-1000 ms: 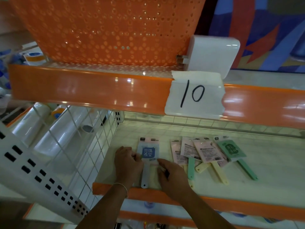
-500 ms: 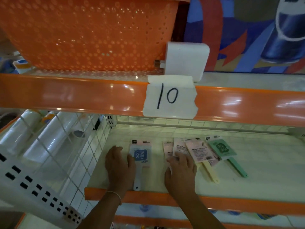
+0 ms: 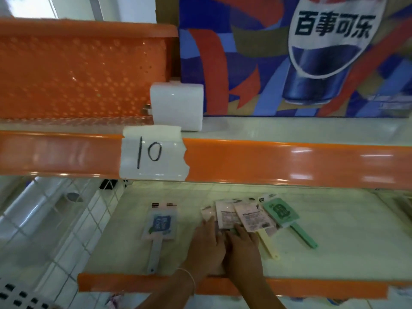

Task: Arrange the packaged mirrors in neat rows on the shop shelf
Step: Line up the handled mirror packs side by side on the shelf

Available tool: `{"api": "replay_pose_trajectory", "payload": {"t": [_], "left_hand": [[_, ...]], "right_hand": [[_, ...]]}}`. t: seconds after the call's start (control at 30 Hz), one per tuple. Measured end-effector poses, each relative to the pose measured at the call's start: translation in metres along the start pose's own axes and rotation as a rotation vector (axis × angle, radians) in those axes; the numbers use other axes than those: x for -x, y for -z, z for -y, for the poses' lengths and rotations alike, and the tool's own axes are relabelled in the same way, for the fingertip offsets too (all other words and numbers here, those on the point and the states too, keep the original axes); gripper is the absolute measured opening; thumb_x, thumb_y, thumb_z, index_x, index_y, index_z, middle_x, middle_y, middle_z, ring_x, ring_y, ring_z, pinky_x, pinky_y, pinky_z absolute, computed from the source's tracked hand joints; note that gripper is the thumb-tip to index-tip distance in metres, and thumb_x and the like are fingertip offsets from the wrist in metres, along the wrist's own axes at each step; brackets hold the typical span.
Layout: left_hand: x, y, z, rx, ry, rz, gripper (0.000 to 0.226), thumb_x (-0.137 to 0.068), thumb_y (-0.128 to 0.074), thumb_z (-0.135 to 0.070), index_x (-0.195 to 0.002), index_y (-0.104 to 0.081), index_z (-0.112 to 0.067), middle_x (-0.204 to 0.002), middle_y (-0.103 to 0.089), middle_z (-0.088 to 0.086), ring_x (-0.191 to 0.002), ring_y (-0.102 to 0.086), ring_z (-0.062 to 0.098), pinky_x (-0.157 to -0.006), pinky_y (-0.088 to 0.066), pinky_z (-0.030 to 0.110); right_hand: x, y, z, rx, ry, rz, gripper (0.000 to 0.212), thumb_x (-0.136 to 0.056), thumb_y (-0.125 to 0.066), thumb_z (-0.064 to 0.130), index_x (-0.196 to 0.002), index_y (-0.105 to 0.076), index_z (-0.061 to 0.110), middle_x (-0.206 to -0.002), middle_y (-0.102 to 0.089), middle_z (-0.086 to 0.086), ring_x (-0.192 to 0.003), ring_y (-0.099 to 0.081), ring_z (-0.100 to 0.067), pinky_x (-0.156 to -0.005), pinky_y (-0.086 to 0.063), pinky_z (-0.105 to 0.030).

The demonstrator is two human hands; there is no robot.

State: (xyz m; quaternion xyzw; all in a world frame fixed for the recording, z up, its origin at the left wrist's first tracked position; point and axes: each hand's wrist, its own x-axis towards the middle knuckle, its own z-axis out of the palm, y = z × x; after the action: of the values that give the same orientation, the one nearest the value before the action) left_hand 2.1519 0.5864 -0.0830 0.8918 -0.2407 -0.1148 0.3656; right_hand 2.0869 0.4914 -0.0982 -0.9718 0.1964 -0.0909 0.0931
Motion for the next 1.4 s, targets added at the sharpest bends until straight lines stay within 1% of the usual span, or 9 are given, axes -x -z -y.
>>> {"api": "replay_pose_trajectory", "payload": {"t": [0.1, 0.17, 0.27, 0.47, 0.63, 0.87, 1.13, 1.3, 1.4], "left_hand": [[-0.002, -0.009, -0.005, -0.296, -0.091, -0.016, 0.051, -0.098, -0.031, -0.034, -0.144, -0.036, -0.013, -0.147, -0.041, 0.009, -0.141, -0.028, 0.025, -0.119, -0.006, 0.037], [-0.001, -0.012, -0.006, -0.376, -0.129, -0.101, 0.05, -0.093, -0.032, -0.038, -0.131, -0.052, -0.013, -0.132, -0.058, 0.011, -0.131, -0.045, 0.029, -0.116, -0.013, 0.039], [0.0, -0.022, -0.008, -0.428, -0.125, -0.195, 0.048, -0.086, -0.045, -0.046, -0.119, -0.059, -0.016, -0.119, -0.066, 0.008, -0.117, -0.056, 0.031, -0.11, -0.036, 0.045], [0.0, -0.039, -0.035, -0.606, 0.005, -0.123, 0.066, -0.077, -0.045, -0.062, -0.114, -0.059, -0.009, -0.115, -0.06, 0.02, -0.109, -0.055, 0.044, -0.093, -0.048, 0.052], [0.002, -0.038, -0.041, -0.717, 0.016, -0.03, 0.06, -0.091, -0.03, -0.049, -0.131, -0.045, -0.007, -0.132, -0.048, 0.022, -0.125, -0.041, 0.043, -0.106, -0.037, 0.048], [0.005, -0.019, -0.062, -0.928, 0.062, 0.119, 0.049, -0.091, -0.045, -0.008, -0.137, -0.032, -0.001, -0.139, -0.038, 0.028, -0.126, -0.041, 0.04, -0.106, -0.035, 0.049], [0.001, 0.02, -0.043, -0.47, 0.076, -0.029, 0.07, -0.085, -0.049, -0.009, -0.147, -0.017, -0.019, -0.124, -0.05, 0.009, -0.104, -0.057, 0.028, -0.081, -0.049, 0.035], [0.008, 0.039, -0.026, 0.103, 0.149, -0.205, 0.044, -0.088, -0.051, -0.009, -0.129, -0.044, -0.024, -0.111, -0.058, -0.006, -0.103, -0.057, 0.012, -0.081, -0.048, 0.018], [0.012, 0.046, -0.024, 0.529, 0.279, -0.191, 0.028, -0.085, -0.057, -0.005, -0.102, -0.058, -0.027, -0.099, -0.068, -0.005, -0.084, -0.065, 0.009, -0.069, -0.056, 0.021]], "right_hand": [[0.004, 0.005, -0.026, -0.081, -0.144, -0.047, 0.03, -0.078, -0.047, 0.032, -0.089, -0.075, 0.029, -0.114, -0.07, -0.003, -0.093, -0.06, -0.033, -0.082, -0.052, -0.038], [0.008, 0.015, -0.045, -0.067, -0.175, -0.059, 0.019, -0.072, -0.059, 0.026, -0.08, -0.077, 0.026, -0.107, -0.073, -0.006, -0.08, -0.061, -0.035, -0.068, -0.057, -0.038], [0.008, 0.02, -0.069, -0.085, -0.202, -0.038, 0.022, -0.067, -0.073, 0.017, -0.088, -0.077, 0.023, -0.111, -0.071, -0.01, -0.081, -0.062, -0.037, -0.069, -0.058, -0.039], [0.009, 0.018, -0.076, -0.091, -0.125, -0.139, 0.032, -0.062, -0.058, 0.019, -0.088, -0.076, 0.018, -0.107, -0.07, -0.016, -0.068, -0.06, -0.037, -0.062, -0.056, -0.04], [0.011, 0.018, -0.076, -0.158, -0.121, -0.206, 0.034, -0.06, -0.062, 0.019, -0.09, -0.077, 0.022, -0.108, -0.071, -0.01, -0.079, -0.059, -0.038, -0.067, -0.055, -0.046], [0.017, 0.022, -0.076, -0.167, -0.089, -0.18, 0.041, -0.069, -0.042, 0.034, -0.09, -0.076, 0.023, -0.104, -0.071, -0.003, -0.09, -0.058, -0.037, -0.079, -0.051, -0.045], [0.01, 0.031, -0.046, -0.473, -0.112, -0.139, 0.017, -0.081, -0.063, 0.013, -0.093, -0.074, 0.017, -0.096, -0.071, -0.005, -0.082, -0.065, -0.02, -0.08, -0.053, -0.029], [0.001, 0.035, -0.012, -0.737, -0.259, 0.115, 0.027, -0.087, -0.064, 0.022, -0.114, -0.066, 0.022, -0.101, -0.069, 0.005, -0.083, -0.061, -0.005, -0.088, -0.049, -0.021], [-0.012, 0.037, 0.006, -1.015, -0.435, 0.238, 0.025, -0.093, -0.059, 0.022, -0.118, -0.06, 0.022, -0.09, -0.072, 0.001, -0.075, -0.069, -0.016, -0.07, -0.056, -0.029]]}}
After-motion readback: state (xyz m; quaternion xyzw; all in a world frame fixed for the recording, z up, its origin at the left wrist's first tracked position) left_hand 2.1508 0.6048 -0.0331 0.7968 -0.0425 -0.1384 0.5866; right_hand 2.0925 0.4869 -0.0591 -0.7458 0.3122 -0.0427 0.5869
